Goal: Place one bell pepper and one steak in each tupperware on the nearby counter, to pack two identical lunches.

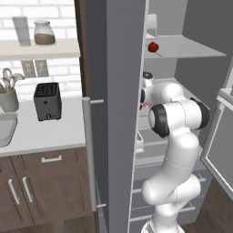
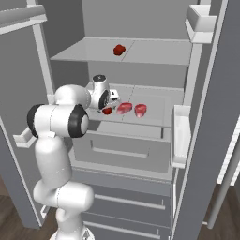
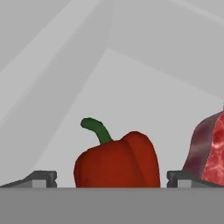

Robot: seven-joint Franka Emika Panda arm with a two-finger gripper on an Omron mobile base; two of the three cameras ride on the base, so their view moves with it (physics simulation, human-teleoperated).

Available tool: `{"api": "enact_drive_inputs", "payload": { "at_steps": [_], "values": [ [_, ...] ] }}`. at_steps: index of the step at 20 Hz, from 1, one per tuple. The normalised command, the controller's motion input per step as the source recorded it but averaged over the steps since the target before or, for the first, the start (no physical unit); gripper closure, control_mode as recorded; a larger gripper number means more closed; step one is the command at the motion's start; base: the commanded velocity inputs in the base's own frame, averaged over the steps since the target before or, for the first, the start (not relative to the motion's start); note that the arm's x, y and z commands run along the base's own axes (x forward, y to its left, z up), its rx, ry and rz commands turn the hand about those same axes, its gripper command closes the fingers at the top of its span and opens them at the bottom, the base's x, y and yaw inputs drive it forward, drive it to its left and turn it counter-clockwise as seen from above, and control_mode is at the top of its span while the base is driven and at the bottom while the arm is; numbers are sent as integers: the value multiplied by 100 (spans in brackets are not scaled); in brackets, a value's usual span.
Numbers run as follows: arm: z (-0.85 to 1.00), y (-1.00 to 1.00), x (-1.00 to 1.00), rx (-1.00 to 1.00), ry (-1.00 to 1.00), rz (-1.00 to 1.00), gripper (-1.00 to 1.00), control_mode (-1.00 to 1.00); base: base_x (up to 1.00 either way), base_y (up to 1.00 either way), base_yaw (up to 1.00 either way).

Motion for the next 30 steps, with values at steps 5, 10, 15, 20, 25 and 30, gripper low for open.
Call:
{"api": "enact_drive_inputs", "payload": {
  "at_steps": [5, 10, 15, 20, 25, 30],
  "values": [
    [-26, 0, -1, 0, 0, 0, -100, -100, 0, 0, 0],
    [-2, 0, 0, 0, 0, 0, -100, -100, 0, 0, 0],
    [0, 0, 0, 0, 0, 0, 100, -100, 0, 0, 0],
    [0, 0, 0, 0, 0, 0, 100, -100, 0, 0, 0],
    [0, 0, -28, 0, -3, 0, 100, -100, 0, 0, 0],
    [12, -10, -100, 0, -17, 0, 100, -100, 0, 0, 0]
  ]
}}
